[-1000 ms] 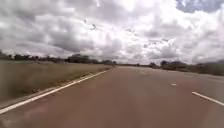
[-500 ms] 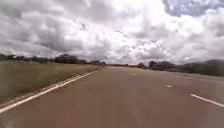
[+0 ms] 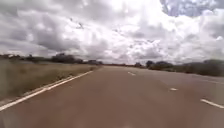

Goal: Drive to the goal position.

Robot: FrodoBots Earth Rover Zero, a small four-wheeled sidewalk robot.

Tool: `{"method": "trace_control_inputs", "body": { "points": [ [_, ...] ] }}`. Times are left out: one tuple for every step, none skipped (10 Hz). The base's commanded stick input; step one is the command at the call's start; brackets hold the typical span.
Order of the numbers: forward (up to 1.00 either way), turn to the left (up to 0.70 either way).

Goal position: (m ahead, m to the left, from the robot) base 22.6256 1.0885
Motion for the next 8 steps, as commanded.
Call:
{"method": "trace_control_inputs", "body": {
  "points": [
    [1.00,0.00],
    [1.00,-0.01],
    [1.00,-0.08],
    [1.00,-0.15],
    [1.00,-0.37],
    [1.00,-0.39],
    [1.00,-0.40],
    [1.00,-0.40]
  ]
}}
